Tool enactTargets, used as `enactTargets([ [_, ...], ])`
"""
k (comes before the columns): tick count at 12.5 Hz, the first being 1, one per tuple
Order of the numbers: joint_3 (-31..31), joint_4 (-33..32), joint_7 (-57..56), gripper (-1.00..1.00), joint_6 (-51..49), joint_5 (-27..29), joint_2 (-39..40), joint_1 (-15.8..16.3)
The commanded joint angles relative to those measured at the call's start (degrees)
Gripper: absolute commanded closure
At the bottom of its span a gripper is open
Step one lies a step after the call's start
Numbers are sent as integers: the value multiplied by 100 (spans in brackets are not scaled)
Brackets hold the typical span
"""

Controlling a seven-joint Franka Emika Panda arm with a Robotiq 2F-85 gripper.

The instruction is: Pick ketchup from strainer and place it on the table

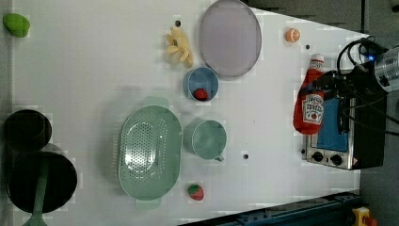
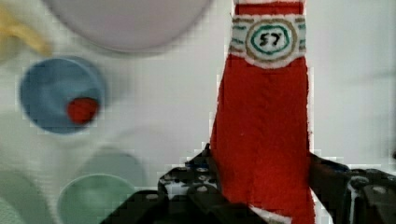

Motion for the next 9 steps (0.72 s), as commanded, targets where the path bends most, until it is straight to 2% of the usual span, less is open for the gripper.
enactTargets([
  [1,-116,-671,-635,-13,688,57,-115,-149],
  [7,-680,-2238,-633,-13,2719,56,14,-219],
  [8,-721,-2387,-621,-20,3023,54,82,-215],
  [9,-733,-2488,-620,-38,3237,55,166,-216],
])
